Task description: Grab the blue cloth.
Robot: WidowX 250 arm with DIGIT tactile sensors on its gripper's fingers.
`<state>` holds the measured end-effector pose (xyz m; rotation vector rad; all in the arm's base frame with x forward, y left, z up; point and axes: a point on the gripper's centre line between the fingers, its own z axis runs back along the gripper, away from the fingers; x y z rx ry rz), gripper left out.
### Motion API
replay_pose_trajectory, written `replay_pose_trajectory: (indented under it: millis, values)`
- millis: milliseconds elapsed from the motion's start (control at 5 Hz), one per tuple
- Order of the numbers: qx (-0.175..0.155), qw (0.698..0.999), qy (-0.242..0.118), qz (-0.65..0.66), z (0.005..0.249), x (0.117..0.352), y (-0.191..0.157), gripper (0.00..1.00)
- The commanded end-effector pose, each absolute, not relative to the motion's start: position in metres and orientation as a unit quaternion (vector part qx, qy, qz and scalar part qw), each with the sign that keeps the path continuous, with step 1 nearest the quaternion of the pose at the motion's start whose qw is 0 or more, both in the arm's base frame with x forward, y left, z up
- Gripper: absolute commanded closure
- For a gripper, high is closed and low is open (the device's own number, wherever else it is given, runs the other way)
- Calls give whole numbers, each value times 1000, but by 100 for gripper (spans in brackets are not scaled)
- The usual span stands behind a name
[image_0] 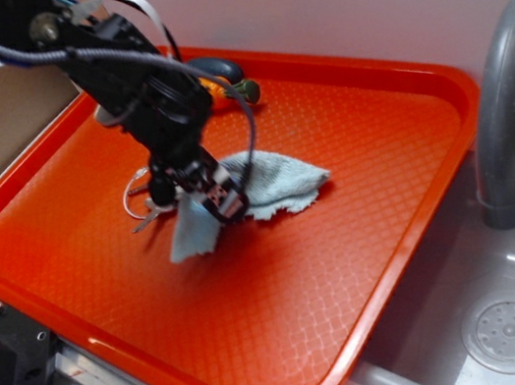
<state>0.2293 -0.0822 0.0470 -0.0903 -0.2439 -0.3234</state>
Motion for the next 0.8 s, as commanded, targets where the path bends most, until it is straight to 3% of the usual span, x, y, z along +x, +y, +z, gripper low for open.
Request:
replay_pose_trajectory:
  millis: [0,200,400,600]
  values:
    - [-38,996,-42,64,157,238,-41,100]
    - [-54,987,-31,146,205,225,-18,100]
    - [-62,985,-54,153,254,214,-20,100]
    - [-42,987,-60,144,267,209,-30,100]
